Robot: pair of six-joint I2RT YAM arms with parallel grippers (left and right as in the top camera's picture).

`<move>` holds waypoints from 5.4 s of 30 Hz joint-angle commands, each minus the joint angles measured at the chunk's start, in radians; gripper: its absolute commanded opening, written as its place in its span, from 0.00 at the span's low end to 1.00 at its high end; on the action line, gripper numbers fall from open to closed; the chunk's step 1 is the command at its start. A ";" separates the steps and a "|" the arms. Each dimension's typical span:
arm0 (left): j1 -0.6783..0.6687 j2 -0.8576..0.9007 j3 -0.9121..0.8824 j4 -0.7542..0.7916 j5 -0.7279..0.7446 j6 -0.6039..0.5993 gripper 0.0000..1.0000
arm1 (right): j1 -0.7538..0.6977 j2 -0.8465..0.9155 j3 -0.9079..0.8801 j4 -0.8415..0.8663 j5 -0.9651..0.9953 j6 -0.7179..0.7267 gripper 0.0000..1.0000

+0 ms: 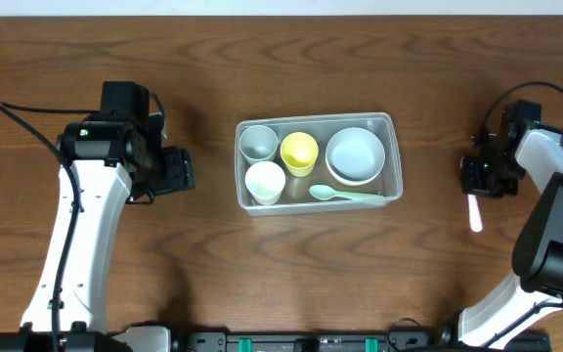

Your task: Pack container

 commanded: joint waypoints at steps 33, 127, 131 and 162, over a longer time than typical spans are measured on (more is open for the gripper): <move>-0.001 -0.007 0.002 -0.005 0.010 0.013 0.77 | 0.708 -0.357 0.292 -0.185 -0.208 -0.591 0.15; -0.224 -1.093 -0.469 0.218 -0.152 -0.052 0.98 | 0.376 -1.501 -0.468 -0.135 0.237 0.361 0.99; -0.224 -1.093 -0.469 0.218 -0.152 -0.052 0.98 | 0.376 -1.501 -0.468 -0.201 0.237 0.360 0.99; -0.224 -1.093 -0.469 0.218 -0.152 -0.051 0.98 | 0.380 -1.915 -0.883 0.295 0.044 0.210 0.99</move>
